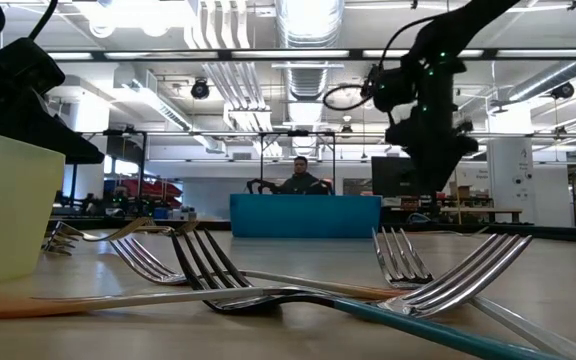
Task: Sort silverware by color (type)
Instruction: Put the orange fork into the blue bin
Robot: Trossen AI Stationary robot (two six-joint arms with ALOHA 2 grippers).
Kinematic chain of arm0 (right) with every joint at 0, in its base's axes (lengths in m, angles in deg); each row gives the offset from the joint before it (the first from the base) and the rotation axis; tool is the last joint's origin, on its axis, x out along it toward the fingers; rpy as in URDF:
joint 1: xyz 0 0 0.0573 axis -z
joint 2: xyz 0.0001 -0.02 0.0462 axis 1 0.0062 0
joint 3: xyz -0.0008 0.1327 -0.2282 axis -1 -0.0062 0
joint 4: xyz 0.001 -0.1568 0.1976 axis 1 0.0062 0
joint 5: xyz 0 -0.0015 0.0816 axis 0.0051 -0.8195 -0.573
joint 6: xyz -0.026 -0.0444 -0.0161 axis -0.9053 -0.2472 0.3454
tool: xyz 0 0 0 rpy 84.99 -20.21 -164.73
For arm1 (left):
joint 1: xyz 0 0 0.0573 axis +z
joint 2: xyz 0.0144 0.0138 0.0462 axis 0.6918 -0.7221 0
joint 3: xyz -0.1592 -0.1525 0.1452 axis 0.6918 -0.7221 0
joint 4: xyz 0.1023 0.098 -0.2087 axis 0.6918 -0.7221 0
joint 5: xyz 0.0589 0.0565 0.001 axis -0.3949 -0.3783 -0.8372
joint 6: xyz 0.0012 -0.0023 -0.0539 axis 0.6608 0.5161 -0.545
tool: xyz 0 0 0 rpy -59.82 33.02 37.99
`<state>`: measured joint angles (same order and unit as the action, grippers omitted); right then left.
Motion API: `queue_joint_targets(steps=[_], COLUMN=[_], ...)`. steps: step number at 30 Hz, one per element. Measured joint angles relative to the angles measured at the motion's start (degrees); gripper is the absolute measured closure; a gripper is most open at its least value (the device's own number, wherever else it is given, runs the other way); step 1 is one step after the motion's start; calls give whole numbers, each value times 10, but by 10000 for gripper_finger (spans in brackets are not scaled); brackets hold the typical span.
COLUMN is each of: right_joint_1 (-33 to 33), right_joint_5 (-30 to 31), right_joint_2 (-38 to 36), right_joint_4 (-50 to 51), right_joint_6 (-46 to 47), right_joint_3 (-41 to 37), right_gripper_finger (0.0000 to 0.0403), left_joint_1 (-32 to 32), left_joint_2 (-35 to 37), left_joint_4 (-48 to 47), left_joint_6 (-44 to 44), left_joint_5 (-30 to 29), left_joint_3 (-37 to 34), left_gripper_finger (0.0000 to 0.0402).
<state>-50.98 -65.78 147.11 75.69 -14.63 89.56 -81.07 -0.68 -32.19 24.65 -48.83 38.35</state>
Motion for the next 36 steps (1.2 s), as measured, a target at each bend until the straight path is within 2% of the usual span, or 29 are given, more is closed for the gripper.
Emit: queue_joint_targets(steps=[3,8,15,25,36], right_joint_1=[19,81,157,175,200], right_joint_5=[36,-7,-8,-8,-11], right_joint_2=[26,67,118,180,263], right_joint_4=[15,12,14,5,15], right_joint_6=[-8,-51,-72,-159,-203], right_joint_3=[25,46,59,91,149], right_gripper_finger=[228,229,229,248,270], left_joint_1=[0,0,0,0,0], left_joint_2=[0,0,0,0,0], left_joint_4=[0,0,0,0,0], left_joint_6=[0,0,0,0,0], left_joint_5=[0,0,0,0,0], left_joint_3=[0,0,0,0,0], left_gripper_finger=[325,325,325,325,325])
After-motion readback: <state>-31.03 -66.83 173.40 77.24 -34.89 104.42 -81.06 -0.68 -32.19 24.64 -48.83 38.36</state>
